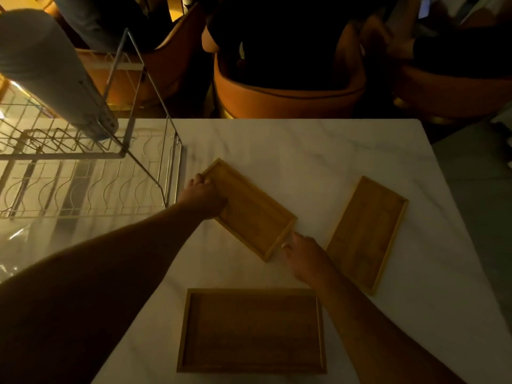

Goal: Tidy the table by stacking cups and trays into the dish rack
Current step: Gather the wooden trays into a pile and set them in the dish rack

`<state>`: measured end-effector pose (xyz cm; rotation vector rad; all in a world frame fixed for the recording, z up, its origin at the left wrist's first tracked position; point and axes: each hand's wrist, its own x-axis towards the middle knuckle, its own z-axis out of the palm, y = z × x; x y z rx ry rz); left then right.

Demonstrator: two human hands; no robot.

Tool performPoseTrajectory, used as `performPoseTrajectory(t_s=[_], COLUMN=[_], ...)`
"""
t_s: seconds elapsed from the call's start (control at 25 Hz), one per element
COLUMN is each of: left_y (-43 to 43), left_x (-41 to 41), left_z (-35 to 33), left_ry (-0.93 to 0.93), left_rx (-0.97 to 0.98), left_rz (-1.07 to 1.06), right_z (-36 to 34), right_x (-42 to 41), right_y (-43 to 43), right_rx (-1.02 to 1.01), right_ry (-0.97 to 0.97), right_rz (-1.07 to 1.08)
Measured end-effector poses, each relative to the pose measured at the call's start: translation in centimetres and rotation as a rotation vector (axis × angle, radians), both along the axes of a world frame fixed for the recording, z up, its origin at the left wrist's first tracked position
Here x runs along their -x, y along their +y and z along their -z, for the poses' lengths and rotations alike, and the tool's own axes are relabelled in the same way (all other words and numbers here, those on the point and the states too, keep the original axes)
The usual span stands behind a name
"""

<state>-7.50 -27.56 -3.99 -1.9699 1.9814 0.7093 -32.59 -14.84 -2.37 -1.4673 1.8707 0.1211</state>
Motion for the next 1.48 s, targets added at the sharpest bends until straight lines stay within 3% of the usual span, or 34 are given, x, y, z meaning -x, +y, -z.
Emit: performPoseTrajectory(t_s=[0.12, 0.24, 0.44, 0.56, 0.64, 0.84, 1.12, 1.32, 1.48], left_y=[-0.1, -0.3, 0.8, 2.5, 4.6, 11.2, 21.6, 26.8, 27.8], left_x=[-0.2, 0.1, -0.2, 0.4, 0.7, 0.1, -2.0, -2.7, -3.5], left_z=[0.8, 1.3, 1.2, -0.1, -1.5, -4.7, -5.2, -3.9, -3.2], left_ry=[0.039, 0.035, 0.03, 0.188, 0.269, 0.241, 0.085, 0.083, 0.073], left_rx=[0.201, 0.202, 0.239, 0.212, 0.22, 0.303, 0.294, 0.208, 0.213], left_rz=[-0.185, -0.284, -0.381, -0.522, -0.548, -0.301, -0.145, -0.202, -0.198], right_z=[0.2, 0.2, 0.6, 0.0, -0.6, -3.1, -3.9, -2.5, -2.2], right_x=[-0.6, -1.2, -0.5, 1.5, 3.4, 6.2, 5.9, 4.7, 3.8], right_y=[-1.6, -2.6, -3.8, -3.2, -2.4, 1.6, 11.1, 16.0, 17.1], right_rx=[-0.066, -0.073, -0.035, 0.153, 0.277, 0.475, 0.527, 0.387, 0.404], right_ry=[-0.024, -0.037, -0.147, -0.148, -0.124, 0.034, 0.19, 0.223, 0.235], right_rz=[0.022, 0.066, 0.564, 0.651, 0.604, 0.312, 0.012, -0.003, -0.003])
